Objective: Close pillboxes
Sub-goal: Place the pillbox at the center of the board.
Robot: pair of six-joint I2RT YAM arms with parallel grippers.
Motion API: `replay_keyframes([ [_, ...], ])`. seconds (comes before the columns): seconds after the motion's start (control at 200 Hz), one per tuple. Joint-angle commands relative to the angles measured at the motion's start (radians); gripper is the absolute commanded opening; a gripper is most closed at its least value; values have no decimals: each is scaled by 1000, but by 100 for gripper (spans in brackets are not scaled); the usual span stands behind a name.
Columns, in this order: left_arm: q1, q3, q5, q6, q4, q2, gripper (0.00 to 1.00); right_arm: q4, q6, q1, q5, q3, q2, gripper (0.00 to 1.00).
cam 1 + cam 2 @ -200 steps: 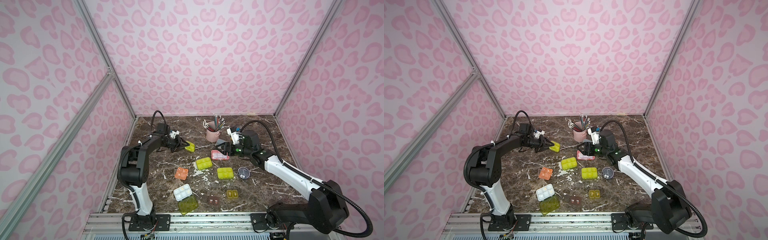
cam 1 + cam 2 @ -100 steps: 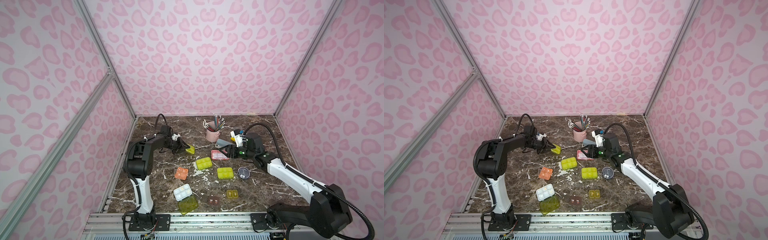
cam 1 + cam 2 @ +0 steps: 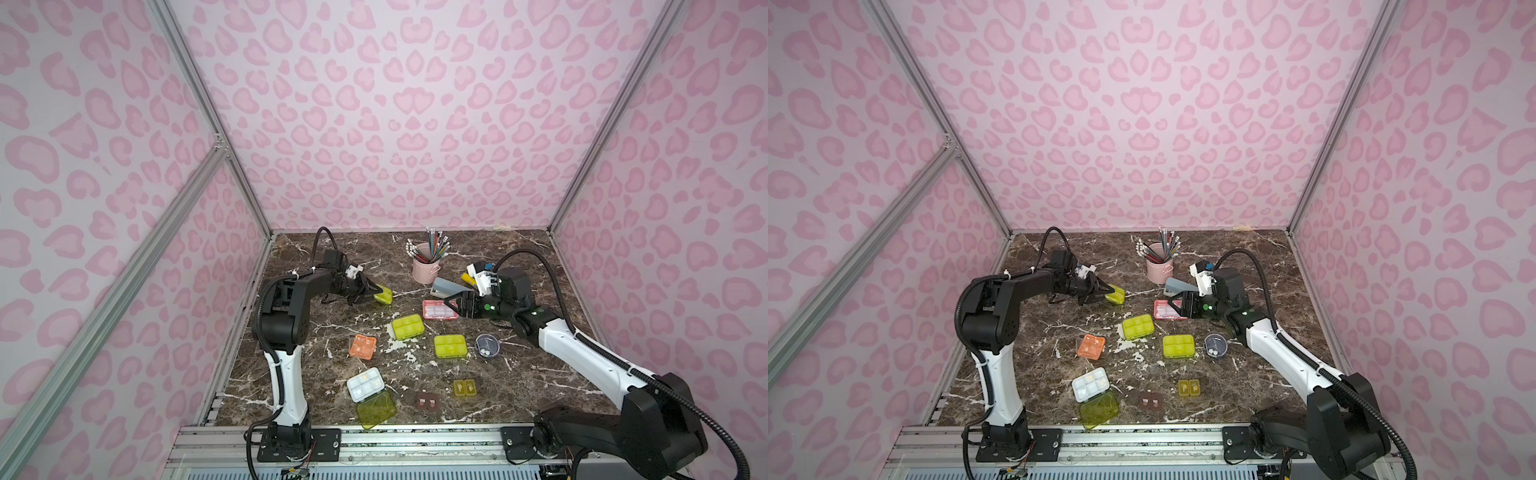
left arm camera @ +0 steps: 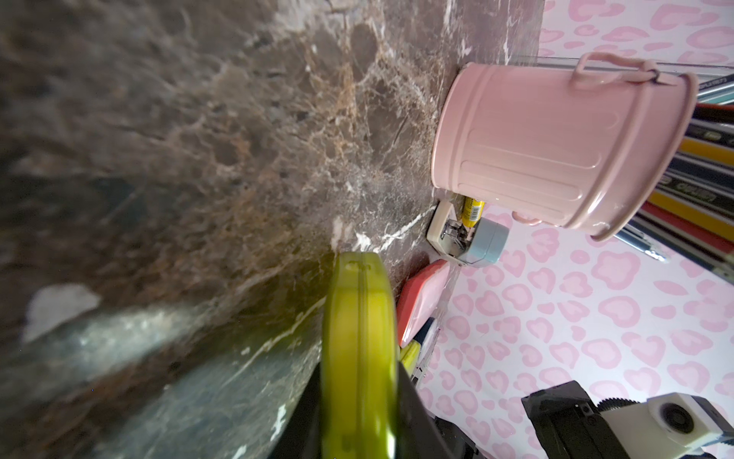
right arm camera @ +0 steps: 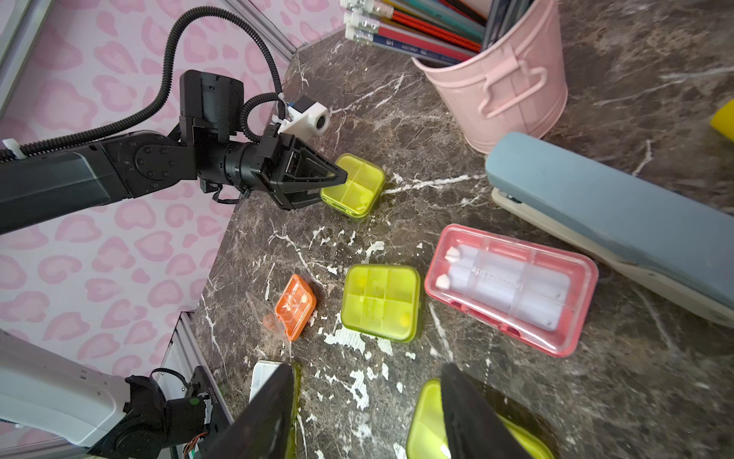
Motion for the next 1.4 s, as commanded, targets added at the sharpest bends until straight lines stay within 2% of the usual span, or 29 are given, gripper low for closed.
replay_keyframes([
  [0.0, 1, 6, -56, 3, -27, 11, 26, 2, -11, -2, -13, 7, 10, 61],
  [0.175, 4, 4, -58, 7, -40, 18, 34, 0, -11, -1, -14, 7, 11, 61],
  [0.28, 7, 6, -62, 11, -45, 17, 34, -3, -11, -2, -14, 9, 8, 61],
  [0.315, 7, 5, -63, 11, -48, 17, 40, -3, -11, -2, -15, 9, 8, 61],
  [0.585, 14, 0, -64, 22, -64, 10, 44, -3, -5, -2, -13, 12, 7, 61],
  [0.925, 22, -3, -72, 33, -84, 2, 56, -6, 0, -2, -14, 16, 4, 61],
  [1.05, 25, -2, -85, 41, -102, -4, 62, -5, 6, -3, -14, 16, 4, 61],
  [1.215, 35, -12, -109, 61, -139, -25, 75, -5, 11, -2, -15, 11, 1, 62],
  [1.395, 55, -38, -119, 67, -154, -59, 79, 2, 20, -2, -17, 5, -7, 62],
])
